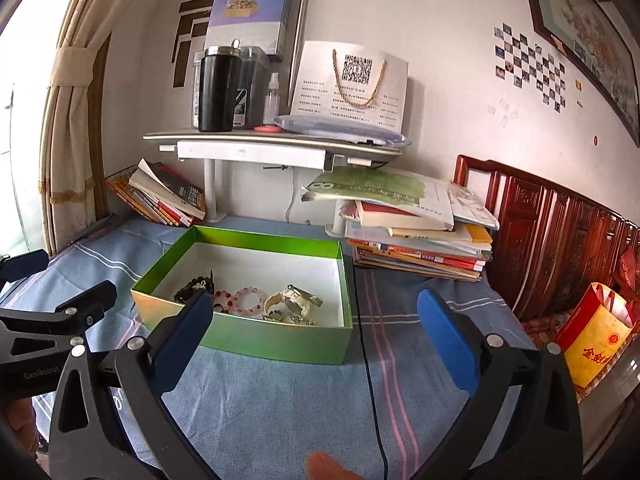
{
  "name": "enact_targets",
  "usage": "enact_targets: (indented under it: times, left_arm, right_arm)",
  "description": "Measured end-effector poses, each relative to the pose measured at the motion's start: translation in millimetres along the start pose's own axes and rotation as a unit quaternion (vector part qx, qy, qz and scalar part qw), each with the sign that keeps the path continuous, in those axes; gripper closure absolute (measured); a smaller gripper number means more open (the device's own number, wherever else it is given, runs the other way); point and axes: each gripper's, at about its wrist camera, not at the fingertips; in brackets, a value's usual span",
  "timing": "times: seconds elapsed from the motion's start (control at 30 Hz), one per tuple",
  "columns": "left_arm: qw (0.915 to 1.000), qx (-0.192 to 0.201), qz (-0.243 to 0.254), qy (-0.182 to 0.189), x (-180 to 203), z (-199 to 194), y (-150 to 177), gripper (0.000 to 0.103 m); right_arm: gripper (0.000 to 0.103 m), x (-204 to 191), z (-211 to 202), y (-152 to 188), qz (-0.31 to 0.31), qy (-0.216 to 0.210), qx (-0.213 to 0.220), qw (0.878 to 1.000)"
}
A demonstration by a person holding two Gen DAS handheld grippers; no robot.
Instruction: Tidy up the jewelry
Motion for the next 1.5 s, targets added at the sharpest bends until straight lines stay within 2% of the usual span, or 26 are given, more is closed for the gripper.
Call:
enact_targets:
  times: [1.5]
  left_arm:
    - [0.9999, -0.004, 0.007, 0.006, 6.4, 5.0, -1.8, 0.004]
  right_arm:
    - [0.003, 3.0, 4.5, 1.1, 0.005, 0.002, -0.009, 1.0]
Point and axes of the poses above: each gripper's, at about its wrist camera, not at the fingertips, and z roughly the way its jaws point, x to its right, y to its underside, and after that the axes turned 13 degrees about -z, right-handed
